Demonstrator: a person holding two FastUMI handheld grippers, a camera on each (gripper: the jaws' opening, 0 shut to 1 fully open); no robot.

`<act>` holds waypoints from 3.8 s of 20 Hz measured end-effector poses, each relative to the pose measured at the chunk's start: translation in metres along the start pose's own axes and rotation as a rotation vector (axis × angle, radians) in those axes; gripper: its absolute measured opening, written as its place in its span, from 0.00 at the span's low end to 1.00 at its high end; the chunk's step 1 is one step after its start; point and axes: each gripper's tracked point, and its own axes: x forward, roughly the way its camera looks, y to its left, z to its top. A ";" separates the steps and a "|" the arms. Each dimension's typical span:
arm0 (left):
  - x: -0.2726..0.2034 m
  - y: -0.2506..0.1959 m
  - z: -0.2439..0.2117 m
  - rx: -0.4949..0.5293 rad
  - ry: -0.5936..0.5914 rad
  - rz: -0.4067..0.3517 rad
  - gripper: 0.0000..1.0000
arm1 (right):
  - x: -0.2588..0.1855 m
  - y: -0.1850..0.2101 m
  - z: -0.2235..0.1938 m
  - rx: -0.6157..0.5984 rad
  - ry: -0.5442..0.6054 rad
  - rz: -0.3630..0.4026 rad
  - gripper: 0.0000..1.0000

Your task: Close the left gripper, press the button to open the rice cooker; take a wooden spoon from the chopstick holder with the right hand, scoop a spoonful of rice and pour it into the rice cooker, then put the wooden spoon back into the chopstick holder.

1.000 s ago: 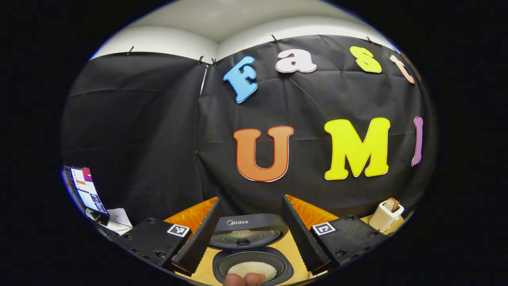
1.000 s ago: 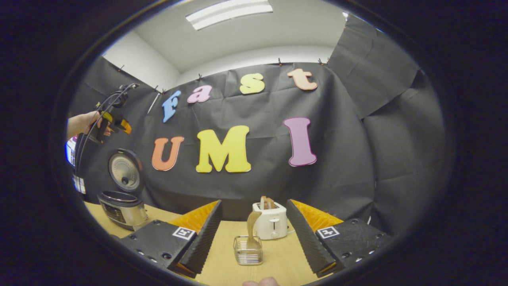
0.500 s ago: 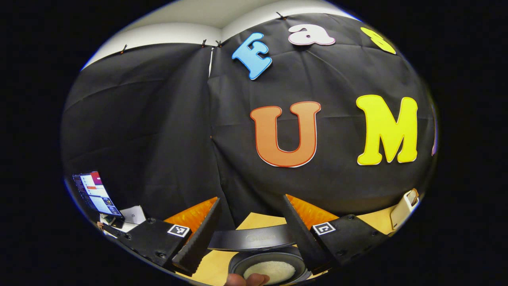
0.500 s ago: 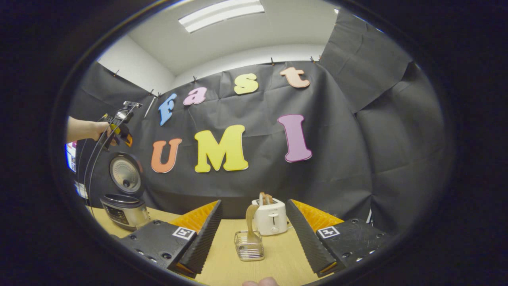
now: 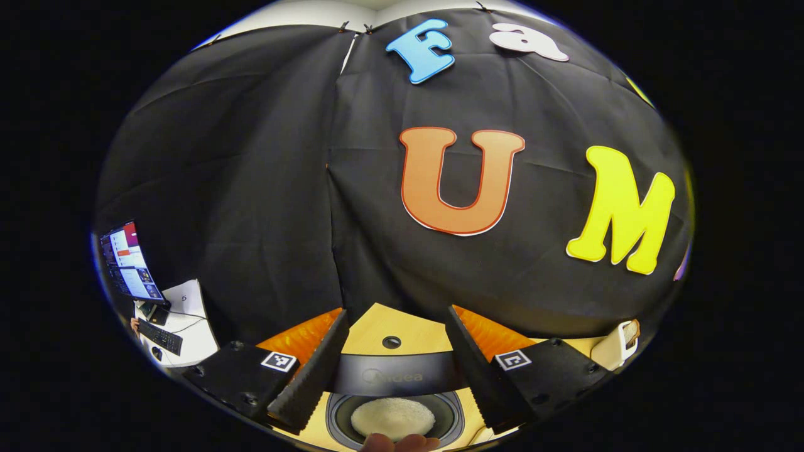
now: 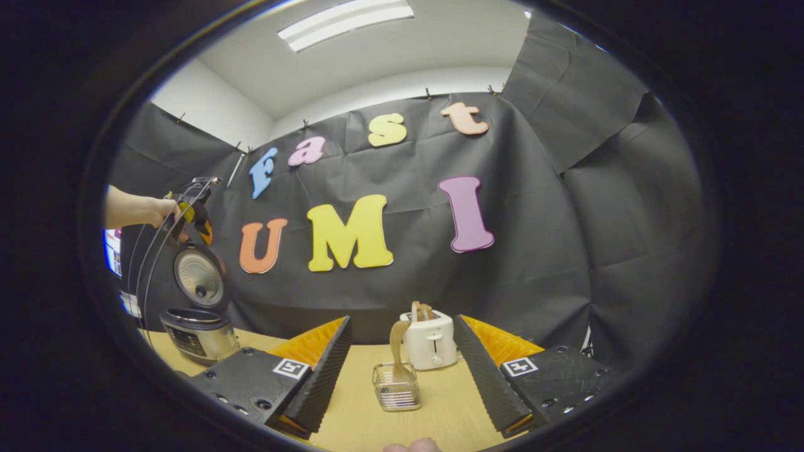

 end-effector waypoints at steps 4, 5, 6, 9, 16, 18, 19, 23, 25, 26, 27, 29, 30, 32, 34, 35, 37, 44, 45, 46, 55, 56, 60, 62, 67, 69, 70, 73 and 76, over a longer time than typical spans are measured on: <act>-0.007 -0.001 -0.008 0.039 0.007 0.003 0.99 | 0.003 0.006 -0.011 -0.018 0.028 0.008 0.96; -0.010 -0.001 -0.011 0.039 0.011 0.000 0.99 | 0.003 0.008 -0.012 -0.021 0.033 0.014 0.96; -0.015 -0.001 -0.014 0.034 0.017 -0.005 0.99 | 0.003 0.010 -0.015 -0.020 0.037 0.021 0.96; -0.027 -0.004 -0.028 0.052 0.015 -0.022 0.99 | 0.000 0.020 -0.016 0.000 0.046 0.057 0.95; -0.064 -0.010 -0.079 0.051 0.041 -0.064 0.99 | -0.012 0.038 -0.018 0.069 0.047 0.116 0.95; -0.073 -0.013 -0.099 0.047 0.043 -0.077 0.99 | -0.015 0.048 -0.022 0.066 0.058 0.138 0.95; -0.077 -0.013 -0.110 0.046 0.049 -0.082 0.98 | -0.017 0.049 -0.022 0.056 0.059 0.140 0.95; -0.087 -0.015 -0.140 0.044 0.028 -0.087 0.97 | -0.026 0.061 -0.017 0.037 0.042 0.162 0.96; -0.090 -0.016 -0.151 0.039 0.009 -0.082 0.96 | -0.030 0.059 -0.014 0.029 0.033 0.159 0.96; -0.091 -0.016 -0.158 0.040 -0.005 -0.080 1.00 | -0.032 0.058 -0.013 0.029 0.030 0.157 0.96; -0.092 -0.016 -0.164 0.045 -0.020 -0.079 0.96 | -0.033 0.056 -0.012 0.030 0.028 0.154 0.96; -0.093 -0.017 -0.179 0.048 -0.030 -0.079 0.95 | -0.035 0.051 -0.012 0.032 0.031 0.147 0.92; -0.094 -0.017 -0.184 0.048 -0.036 -0.078 0.96 | -0.037 0.049 -0.012 0.034 0.031 0.144 0.95; -0.095 -0.018 -0.194 0.067 -0.061 -0.076 0.95 | -0.039 0.043 -0.015 0.031 0.035 0.137 0.95; -0.093 -0.019 -0.206 0.087 -0.079 -0.070 0.93 | -0.040 0.040 -0.021 0.030 0.044 0.131 0.95; -0.093 -0.019 -0.212 0.092 -0.081 -0.067 0.92 | -0.040 0.041 -0.025 0.033 0.052 0.131 0.95; -0.093 -0.019 -0.218 0.091 -0.092 -0.063 0.91 | -0.041 0.041 -0.031 0.036 0.068 0.129 0.95; -0.092 -0.018 -0.238 0.076 -0.093 -0.059 0.90 | -0.040 0.041 -0.050 0.036 0.097 0.105 0.96; -0.090 -0.018 -0.236 0.082 -0.115 -0.059 0.91 | -0.039 0.042 -0.052 0.036 0.103 0.106 0.96; -0.090 -0.018 -0.239 0.078 -0.109 -0.057 0.90 | -0.037 0.042 -0.055 0.035 0.110 0.107 0.95; -0.090 -0.019 -0.246 0.065 -0.305 -0.051 0.91 | -0.024 0.062 -0.075 0.071 0.150 0.119 0.95; -0.090 -0.018 -0.248 0.066 -0.307 -0.041 0.91 | -0.024 0.066 -0.079 0.073 0.161 0.125 0.96; -0.091 -0.018 -0.245 0.066 -0.353 -0.030 0.90 | -0.024 0.077 -0.082 0.051 0.171 0.136 0.92; -0.092 -0.019 -0.244 0.064 -0.346 -0.029 0.90 | -0.022 0.082 -0.080 0.053 0.168 0.136 0.95; -0.099 -0.023 -0.245 0.096 -0.326 -0.039 0.89 | -0.023 0.101 -0.065 0.027 0.143 0.137 0.92; -0.112 -0.037 -0.248 0.113 -0.305 -0.088 0.86 | -0.025 0.108 -0.056 0.002 0.125 0.139 0.92; -0.125 -0.043 -0.245 0.106 -0.319 -0.116 0.91 | -0.027 0.110 -0.051 -0.010 0.112 0.139 0.92; -0.172 -0.062 -0.223 0.136 -0.440 -0.177 0.97 | -0.032 0.111 -0.032 -0.044 0.070 0.117 0.92; -0.209 -0.080 -0.230 0.177 -0.463 -0.262 0.97 | -0.039 0.113 -0.016 -0.052 0.043 0.103 0.95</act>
